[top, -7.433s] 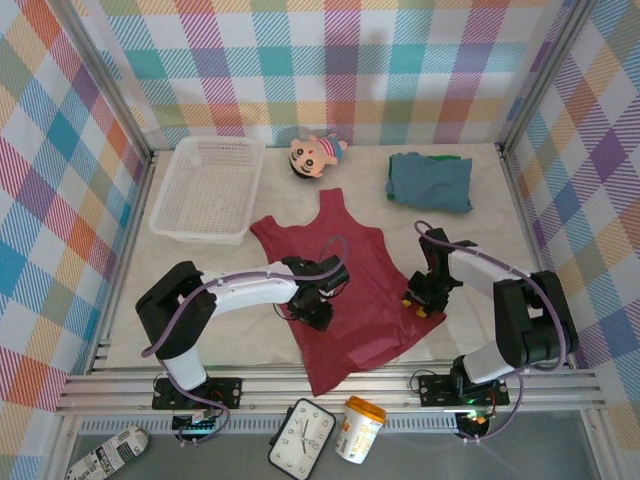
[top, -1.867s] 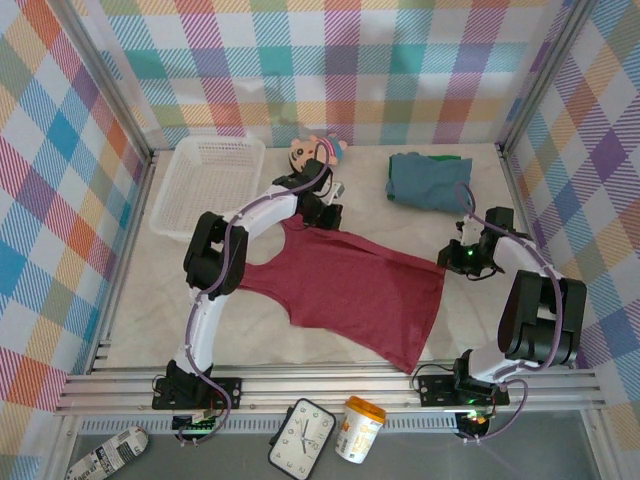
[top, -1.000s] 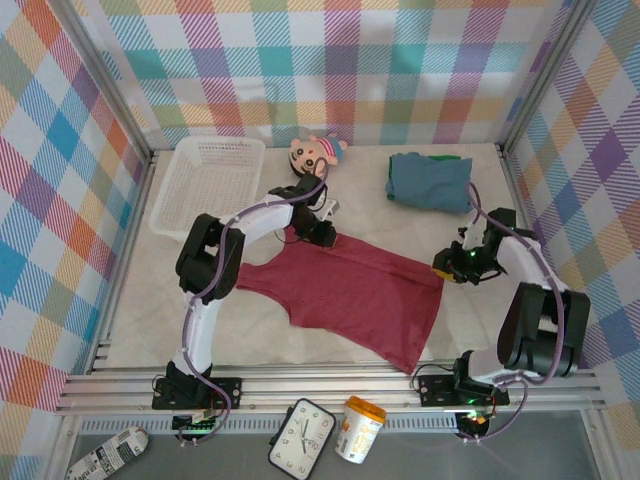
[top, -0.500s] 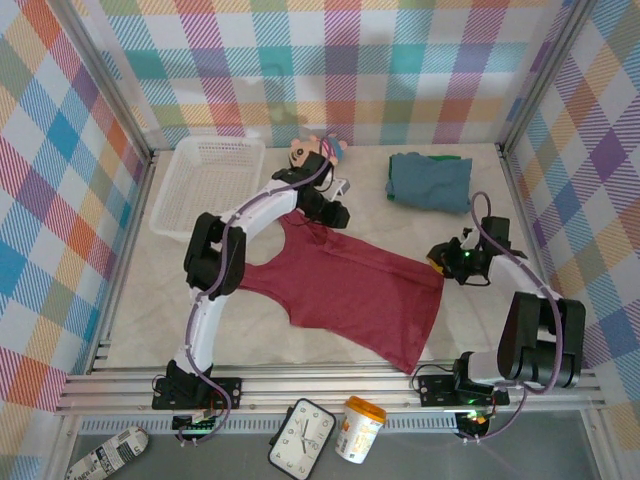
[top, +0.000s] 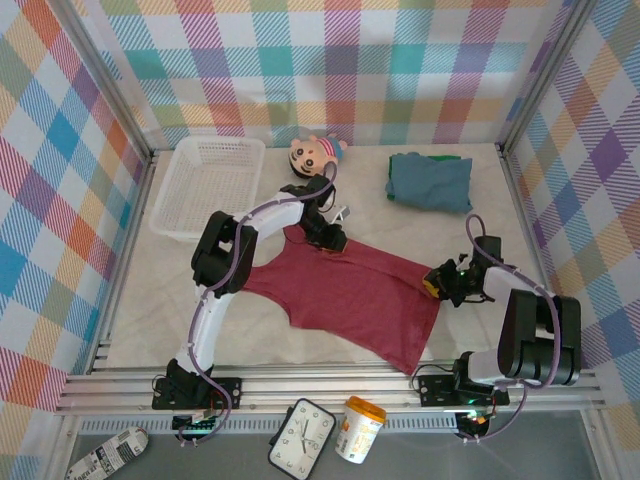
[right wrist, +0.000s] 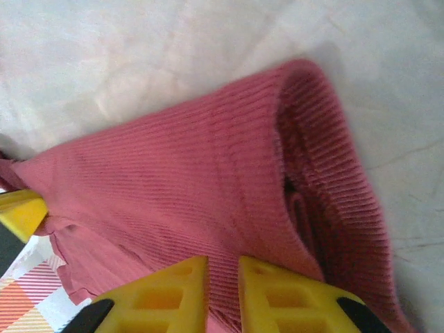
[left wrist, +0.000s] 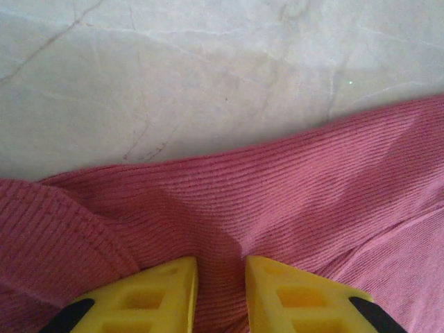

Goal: Fold and stack the tank tops

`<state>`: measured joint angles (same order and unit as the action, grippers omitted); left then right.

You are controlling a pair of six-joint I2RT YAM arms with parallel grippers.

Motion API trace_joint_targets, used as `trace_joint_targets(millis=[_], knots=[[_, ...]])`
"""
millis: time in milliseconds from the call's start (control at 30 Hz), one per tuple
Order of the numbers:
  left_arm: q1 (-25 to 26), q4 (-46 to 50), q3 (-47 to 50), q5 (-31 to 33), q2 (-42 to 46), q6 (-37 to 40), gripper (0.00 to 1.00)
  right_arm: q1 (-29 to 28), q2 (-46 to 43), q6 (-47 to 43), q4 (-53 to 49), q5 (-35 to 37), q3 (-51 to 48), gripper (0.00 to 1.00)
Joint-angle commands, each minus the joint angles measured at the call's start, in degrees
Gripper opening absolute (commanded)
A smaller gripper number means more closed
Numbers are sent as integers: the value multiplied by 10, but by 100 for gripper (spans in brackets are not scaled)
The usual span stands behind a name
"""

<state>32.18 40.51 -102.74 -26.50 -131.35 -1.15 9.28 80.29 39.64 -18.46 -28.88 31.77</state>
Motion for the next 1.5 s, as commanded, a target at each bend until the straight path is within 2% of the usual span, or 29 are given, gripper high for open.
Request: trace_joint_targets(millis=[0,133,267,500,733,933,1133,1267,1467], knots=[[1,30,24,20,14,24,25,-7,28,-3,-37,16,10,20],[-12,37,32,47,16,35,25,-7,34,-4,-85,96,20,19],[-21,47,44,74,20,48,27,-7,75,-15,-103,131,51,19],[-31,25,65,89,39,29,33,-21,174,-105,-119,124,187,19],[-26,-49,74,114,52,-53,36,-27,259,-197,-157,127,305,22],[-13,-42,38,134,65,-65,40,-26,232,-257,-166,125,326,28],[-13,-1,20,150,94,-54,44,-27,150,-305,-142,87,295,35],[-12,16,40,115,103,-57,44,-30,125,-293,-134,42,264,35],[-12,8,96,127,112,-47,43,-36,112,-266,-102,15,218,36]])
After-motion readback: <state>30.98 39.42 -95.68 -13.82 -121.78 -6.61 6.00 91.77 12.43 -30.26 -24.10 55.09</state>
